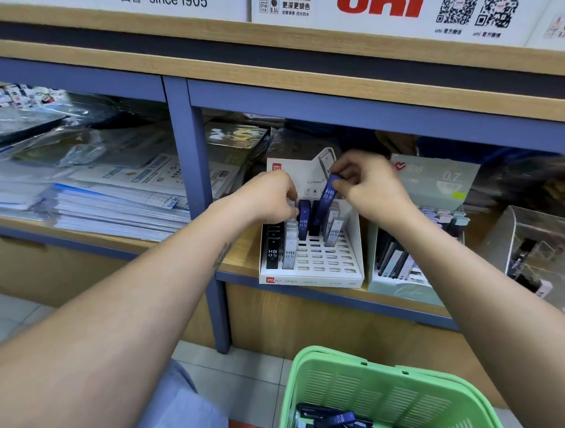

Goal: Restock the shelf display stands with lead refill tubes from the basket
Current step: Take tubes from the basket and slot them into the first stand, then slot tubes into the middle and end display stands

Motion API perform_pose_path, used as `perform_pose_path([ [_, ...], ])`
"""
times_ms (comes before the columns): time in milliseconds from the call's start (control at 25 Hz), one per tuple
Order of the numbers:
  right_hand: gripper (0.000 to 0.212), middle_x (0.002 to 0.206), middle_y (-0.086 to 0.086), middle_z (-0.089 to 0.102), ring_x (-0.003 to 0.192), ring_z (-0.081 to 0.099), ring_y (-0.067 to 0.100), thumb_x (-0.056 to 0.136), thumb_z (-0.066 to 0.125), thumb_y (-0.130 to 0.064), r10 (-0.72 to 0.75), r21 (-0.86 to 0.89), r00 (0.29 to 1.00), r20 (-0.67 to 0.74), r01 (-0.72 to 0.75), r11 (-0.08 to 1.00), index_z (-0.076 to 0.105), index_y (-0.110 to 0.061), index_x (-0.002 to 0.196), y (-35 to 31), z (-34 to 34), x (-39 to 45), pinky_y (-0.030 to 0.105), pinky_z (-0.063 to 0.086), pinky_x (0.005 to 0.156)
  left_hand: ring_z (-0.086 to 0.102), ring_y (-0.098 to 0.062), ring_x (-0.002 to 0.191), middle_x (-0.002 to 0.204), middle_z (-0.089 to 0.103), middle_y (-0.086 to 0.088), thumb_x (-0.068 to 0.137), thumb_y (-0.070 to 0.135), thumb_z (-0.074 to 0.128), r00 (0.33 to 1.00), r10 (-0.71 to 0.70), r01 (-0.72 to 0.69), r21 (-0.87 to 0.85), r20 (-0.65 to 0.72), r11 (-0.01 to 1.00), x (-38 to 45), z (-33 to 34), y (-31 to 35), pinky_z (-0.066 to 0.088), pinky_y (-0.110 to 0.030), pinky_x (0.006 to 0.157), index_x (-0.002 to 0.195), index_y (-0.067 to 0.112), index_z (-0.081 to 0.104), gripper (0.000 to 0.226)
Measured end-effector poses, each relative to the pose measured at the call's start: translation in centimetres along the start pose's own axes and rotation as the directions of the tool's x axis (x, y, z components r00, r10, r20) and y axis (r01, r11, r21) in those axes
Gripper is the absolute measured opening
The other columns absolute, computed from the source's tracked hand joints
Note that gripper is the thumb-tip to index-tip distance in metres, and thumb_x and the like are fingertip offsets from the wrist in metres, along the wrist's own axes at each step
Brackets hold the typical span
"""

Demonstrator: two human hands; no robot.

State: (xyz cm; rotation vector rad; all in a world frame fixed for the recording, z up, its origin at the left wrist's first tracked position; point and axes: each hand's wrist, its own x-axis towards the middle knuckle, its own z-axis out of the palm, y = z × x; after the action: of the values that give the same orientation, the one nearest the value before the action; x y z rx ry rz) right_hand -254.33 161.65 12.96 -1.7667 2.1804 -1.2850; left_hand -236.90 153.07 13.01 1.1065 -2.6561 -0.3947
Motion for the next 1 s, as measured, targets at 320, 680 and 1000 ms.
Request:
perform_pose_path([
  [320, 0.016, 0.095, 0.001, 0.068, 0.090, 0.063, 0.022, 0.091, 0.068, -0.008, -0.127, -0.201, 0.980, 0.157, 0.157, 0.967, 0.067, -0.020, 0.102, 0.4, 3.7, -2.3, 0.041, 0.056, 0.082, 0.061, -0.025, 0.116, 0.129, 0.066, -0.007, 0.090, 0.030, 0.071, 0.989, 0.040, -0.061, 0.145, 0.142, 0.987, 0.1, 0.6, -0.7, 0.050, -0.036, 0.099, 0.132, 0.013, 0.064, 0.046],
  [680, 0.028, 0.104, 0.010, 0.068, 0.098, 0.062, 0.035, 0.090, 0.056, 0.002, -0.168, -0.338, 0.967, 0.194, 0.227, 0.914, 0.075, -0.011, 0.106, 0.9, 5.1, -2.6, 0.048, 0.055, 0.082, 0.062, -0.023, 0.114, 0.127, 0.067, -0.005, 0.089, 0.027, 0.072, 0.991, 0.035, -0.052, 0.124, 0.130, 0.991, 0.2, 0.7, -0.7, 0.051, -0.034, 0.098, 0.128, 0.013, 0.067, 0.042],
  [1000, 0.022, 0.103, 0.006, 0.062, 0.089, 0.062, 0.032, 0.087, 0.061, -0.001, -0.128, -0.471, 0.973, 0.191, 0.205, 0.858, 0.074, -0.011, 0.102, 0.7, 6.0, -2.3, 0.046, 0.056, 0.072, 0.064, -0.023, 0.109, 0.120, 0.070, -0.005, 0.088, 0.027, 0.073, 0.992, 0.029, -0.045, 0.131, 0.127, 0.990, 0.2, 0.8, -0.7, 0.053, -0.036, 0.094, 0.123, 0.013, 0.070, 0.037],
])
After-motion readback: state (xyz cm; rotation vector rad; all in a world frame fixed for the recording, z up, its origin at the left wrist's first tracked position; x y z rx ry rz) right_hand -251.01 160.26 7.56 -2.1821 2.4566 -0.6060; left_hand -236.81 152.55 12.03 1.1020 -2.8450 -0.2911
